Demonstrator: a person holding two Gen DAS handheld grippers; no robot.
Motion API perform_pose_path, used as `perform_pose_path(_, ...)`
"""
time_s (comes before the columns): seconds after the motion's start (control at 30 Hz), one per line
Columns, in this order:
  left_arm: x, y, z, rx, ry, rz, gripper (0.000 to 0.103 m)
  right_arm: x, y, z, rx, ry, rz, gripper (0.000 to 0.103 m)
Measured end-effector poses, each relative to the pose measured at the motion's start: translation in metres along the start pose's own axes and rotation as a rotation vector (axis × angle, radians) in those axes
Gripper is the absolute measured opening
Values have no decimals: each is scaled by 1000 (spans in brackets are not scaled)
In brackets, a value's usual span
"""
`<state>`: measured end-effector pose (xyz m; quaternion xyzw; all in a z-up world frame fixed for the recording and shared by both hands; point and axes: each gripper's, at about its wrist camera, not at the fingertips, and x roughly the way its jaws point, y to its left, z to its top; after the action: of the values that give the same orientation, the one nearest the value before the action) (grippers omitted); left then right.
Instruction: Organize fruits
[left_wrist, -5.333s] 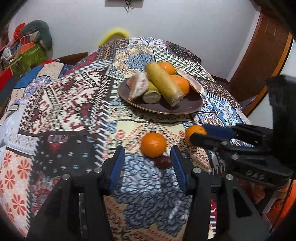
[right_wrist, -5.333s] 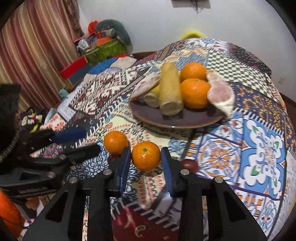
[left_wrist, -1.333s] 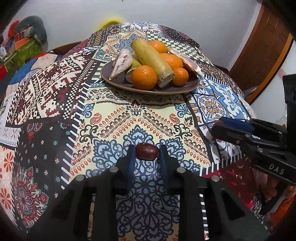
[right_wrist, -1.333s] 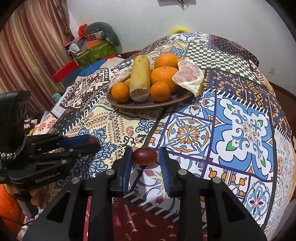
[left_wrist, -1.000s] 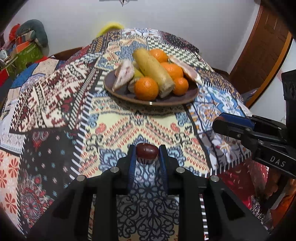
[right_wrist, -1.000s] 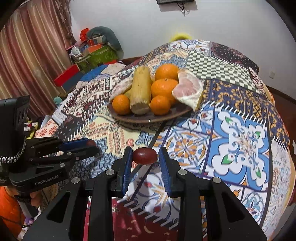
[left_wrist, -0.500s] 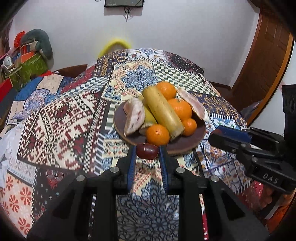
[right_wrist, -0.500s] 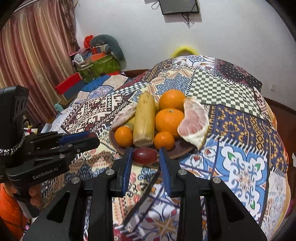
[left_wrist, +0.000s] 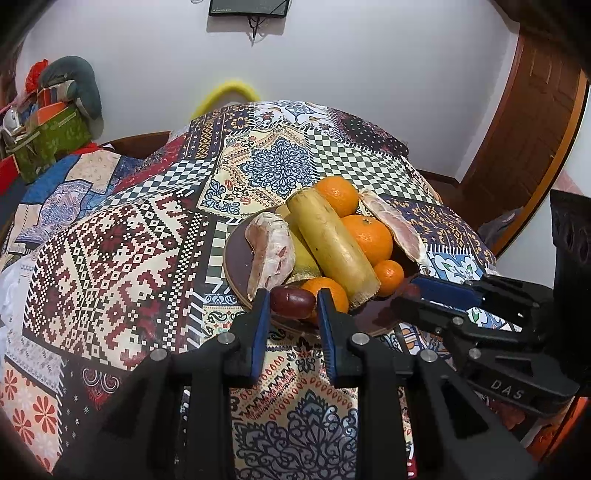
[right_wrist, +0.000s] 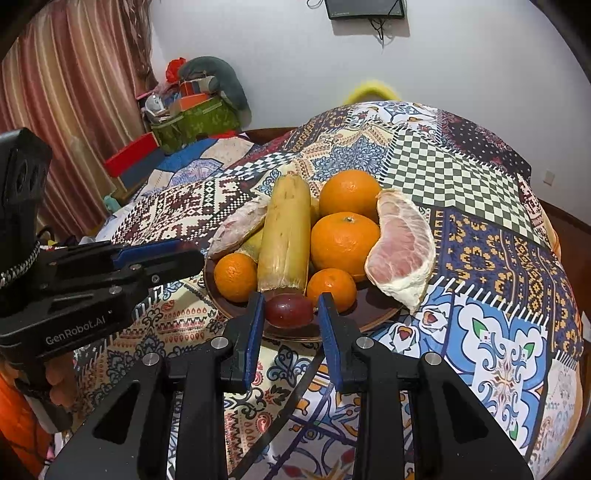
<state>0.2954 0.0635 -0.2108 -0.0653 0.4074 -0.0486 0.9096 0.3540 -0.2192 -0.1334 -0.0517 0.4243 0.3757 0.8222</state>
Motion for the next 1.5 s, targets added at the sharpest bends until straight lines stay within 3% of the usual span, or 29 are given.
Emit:
perform_pose_path(0.27, 5, -1, 2, 2, 0, -6, 24, 7, -1, -1, 1, 22, 4, 28)
perform_pose_path(0.37, 6, -2, 2, 7, 6, -7, 29, 9, -2, -1, 7, 33, 2, 35)
perform_pose_path(0.47, 5, -1, 3, 5, -3, -3, 35, 7, -3, -1, 9, 26, -1, 38)
perform_pose_path(0.7, -15, -1, 5, -8, -38, 4, 35, -12, -2, 3, 12, -24, -20, 38)
perform_pose_path(0.93, -72, -17, 13, 26, -150, 23, 35, -77, 8, 17, -4, -170, -53, 38)
perform_pose_path(1.23, -187, -59, 15, 86, -387, 29, 35, -182, 34, 22, -27, -401, -80, 40)
perform_pose_path(1.33, -224, -71, 11, 100, -461, 33, 36, -214, 45, 18, -39, -471, -95, 45)
perform_pose_path(1.5, -273, -86, -4, 113, -559, 39, 50, -257, 64, 5, -49, -573, -124, 62)
